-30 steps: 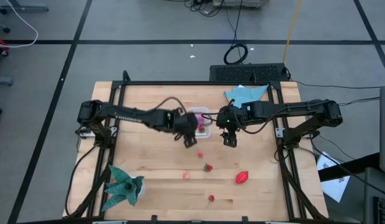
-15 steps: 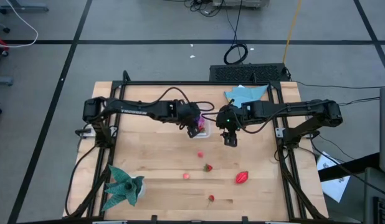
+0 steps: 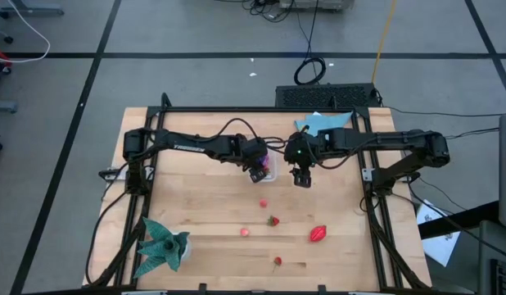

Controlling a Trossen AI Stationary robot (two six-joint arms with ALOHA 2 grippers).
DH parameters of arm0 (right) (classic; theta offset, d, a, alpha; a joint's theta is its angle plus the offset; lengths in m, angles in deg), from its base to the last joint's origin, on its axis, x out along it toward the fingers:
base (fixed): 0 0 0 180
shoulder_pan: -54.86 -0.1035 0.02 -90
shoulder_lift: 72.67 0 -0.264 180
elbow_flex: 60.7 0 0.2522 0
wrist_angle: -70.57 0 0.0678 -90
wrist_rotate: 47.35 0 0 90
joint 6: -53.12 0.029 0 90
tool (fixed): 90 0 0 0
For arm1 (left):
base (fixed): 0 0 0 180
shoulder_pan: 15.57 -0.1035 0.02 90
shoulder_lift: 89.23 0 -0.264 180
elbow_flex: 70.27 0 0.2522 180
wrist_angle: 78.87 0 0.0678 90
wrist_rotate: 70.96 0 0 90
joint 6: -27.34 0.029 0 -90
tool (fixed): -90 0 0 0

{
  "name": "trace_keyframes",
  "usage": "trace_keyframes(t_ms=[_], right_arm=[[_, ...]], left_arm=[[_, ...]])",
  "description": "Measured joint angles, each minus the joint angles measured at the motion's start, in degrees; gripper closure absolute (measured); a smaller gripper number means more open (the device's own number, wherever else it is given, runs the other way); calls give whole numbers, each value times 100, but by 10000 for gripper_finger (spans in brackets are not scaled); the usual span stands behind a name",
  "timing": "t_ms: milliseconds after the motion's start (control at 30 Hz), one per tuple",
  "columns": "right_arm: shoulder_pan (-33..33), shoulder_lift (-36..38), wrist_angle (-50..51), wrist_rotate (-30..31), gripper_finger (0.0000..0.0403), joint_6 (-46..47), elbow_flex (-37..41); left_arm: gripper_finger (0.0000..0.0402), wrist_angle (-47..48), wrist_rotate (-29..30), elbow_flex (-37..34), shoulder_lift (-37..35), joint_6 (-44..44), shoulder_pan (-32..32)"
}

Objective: Pick and placing Produce into tupperware
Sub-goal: Put the purple grapes into the transparent bin

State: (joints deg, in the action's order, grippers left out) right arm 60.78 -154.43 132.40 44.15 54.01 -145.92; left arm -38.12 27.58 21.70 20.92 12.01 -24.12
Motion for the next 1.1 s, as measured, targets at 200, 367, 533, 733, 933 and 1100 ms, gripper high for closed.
trace_keyframes(t_ms=[200,367,533,733,933,1100], right_arm=[[135,0,-15,2,176,-116,0],[279,0,-29,4,176,-182,0],[358,0,-28,4,176,-182,0],[354,0,-52,2,176,-182,0],[356,0,-52,2,176,-178,0],[354,0,-52,2,176,-163,0]], left_arm=[[172,2,-156,-7,248,-50,0],[172,-121,-267,-2,371,-126,2],[172,-123,-270,-2,383,-131,0],[172,-117,-288,-2,382,-195,0],[171,-114,-507,-2,382,-284,-22],[171,-114,-522,-2,382,-255,-42]])
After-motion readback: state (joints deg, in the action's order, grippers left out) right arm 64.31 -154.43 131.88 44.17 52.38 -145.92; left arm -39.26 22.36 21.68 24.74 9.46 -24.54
